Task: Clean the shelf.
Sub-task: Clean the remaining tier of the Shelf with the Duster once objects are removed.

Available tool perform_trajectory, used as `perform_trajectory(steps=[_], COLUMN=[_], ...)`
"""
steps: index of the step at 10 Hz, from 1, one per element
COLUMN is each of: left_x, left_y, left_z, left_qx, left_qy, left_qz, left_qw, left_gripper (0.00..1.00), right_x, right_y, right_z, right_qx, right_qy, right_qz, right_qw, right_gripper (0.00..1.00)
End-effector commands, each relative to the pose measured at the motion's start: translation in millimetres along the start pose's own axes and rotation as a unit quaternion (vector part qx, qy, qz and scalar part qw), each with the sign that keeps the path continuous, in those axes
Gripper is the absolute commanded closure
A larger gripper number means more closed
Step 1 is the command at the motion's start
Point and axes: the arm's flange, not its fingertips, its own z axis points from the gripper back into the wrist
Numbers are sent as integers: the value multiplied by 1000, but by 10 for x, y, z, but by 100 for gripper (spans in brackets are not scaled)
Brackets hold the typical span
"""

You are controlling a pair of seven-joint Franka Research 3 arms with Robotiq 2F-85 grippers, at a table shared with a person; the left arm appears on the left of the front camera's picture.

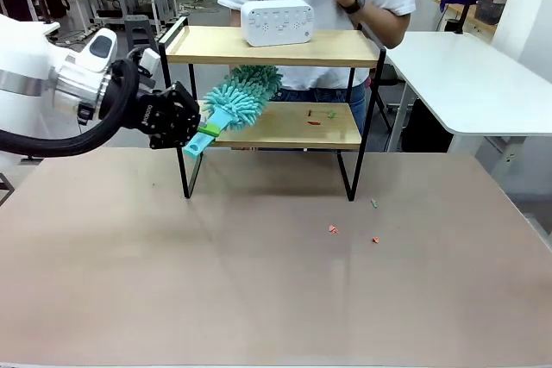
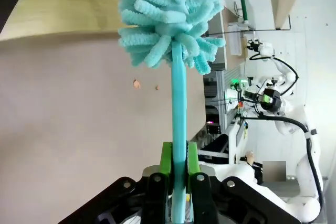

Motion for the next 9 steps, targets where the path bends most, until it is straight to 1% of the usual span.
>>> perform_trajectory(steps=[1, 3, 5, 9], left_x=[16, 74, 58, -78], left_y=[23, 57, 6, -263], left_z=[-207, -401, -567, -971], left_qx=[10, 25, 30, 19], left_qy=[5, 20, 43, 104], left_qz=[-9, 5, 2, -24], left_qw=[1000, 999, 999, 994], left_gripper=[87, 87, 87, 87], right_x=[15, 15, 15, 15], right_y=[9, 9, 9, 9], right_z=[-7, -7, -7, -7], right_qx=[11, 11, 11, 11], right_qy=[-8, -8, -8, -8], right_qz=[13, 13, 13, 13], right_qw=[1000, 1000, 1000, 1000], right_gripper=[0, 0, 0, 0])
